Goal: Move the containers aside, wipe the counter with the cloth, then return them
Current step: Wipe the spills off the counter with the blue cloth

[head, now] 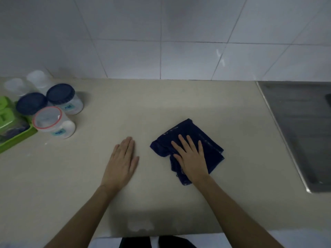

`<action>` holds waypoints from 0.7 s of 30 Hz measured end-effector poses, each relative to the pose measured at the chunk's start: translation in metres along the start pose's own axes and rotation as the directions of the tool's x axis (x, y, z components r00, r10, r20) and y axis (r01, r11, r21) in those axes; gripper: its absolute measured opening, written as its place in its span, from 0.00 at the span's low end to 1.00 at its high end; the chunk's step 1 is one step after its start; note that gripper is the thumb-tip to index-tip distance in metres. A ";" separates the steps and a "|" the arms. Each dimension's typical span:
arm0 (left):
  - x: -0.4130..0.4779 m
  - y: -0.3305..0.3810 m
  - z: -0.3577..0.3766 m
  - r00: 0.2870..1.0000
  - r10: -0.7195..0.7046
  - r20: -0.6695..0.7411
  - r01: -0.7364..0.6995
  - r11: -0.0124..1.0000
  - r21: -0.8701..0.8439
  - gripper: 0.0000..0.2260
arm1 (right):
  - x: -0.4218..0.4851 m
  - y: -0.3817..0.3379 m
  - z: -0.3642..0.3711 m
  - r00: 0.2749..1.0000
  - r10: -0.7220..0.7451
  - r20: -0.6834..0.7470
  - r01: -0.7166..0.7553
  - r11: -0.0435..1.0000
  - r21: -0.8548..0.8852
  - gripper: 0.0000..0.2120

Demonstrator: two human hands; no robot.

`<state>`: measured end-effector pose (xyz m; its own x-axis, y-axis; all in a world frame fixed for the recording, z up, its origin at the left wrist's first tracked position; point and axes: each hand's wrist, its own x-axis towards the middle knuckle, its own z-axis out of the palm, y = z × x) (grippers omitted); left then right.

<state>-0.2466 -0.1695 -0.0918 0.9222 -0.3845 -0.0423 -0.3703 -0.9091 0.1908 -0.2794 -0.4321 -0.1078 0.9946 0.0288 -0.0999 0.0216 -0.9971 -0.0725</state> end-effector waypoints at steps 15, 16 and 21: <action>-0.010 0.114 0.039 0.988 0.138 0.074 -0.141 0.989 0.043 0.28 | -0.131 0.105 -0.006 0.907 0.422 0.015 -0.422 0.904 0.075 0.23; -0.011 0.113 0.040 0.989 0.136 0.066 -0.139 0.989 0.045 0.28 | -0.138 0.108 -0.007 0.894 0.447 0.009 -0.447 0.891 0.077 0.25; -0.008 0.114 0.042 0.988 0.147 0.044 -0.149 0.987 0.065 0.27 | -0.153 0.119 -0.008 0.875 0.482 0.039 -0.483 0.874 0.044 0.31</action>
<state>-0.3013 -0.2765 -0.1109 0.8521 -0.5203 -0.0566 -0.5104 -0.8500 0.1306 -0.4287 -0.5559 -0.0930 0.8770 -0.4525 -0.1615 -0.4664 -0.8826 -0.0593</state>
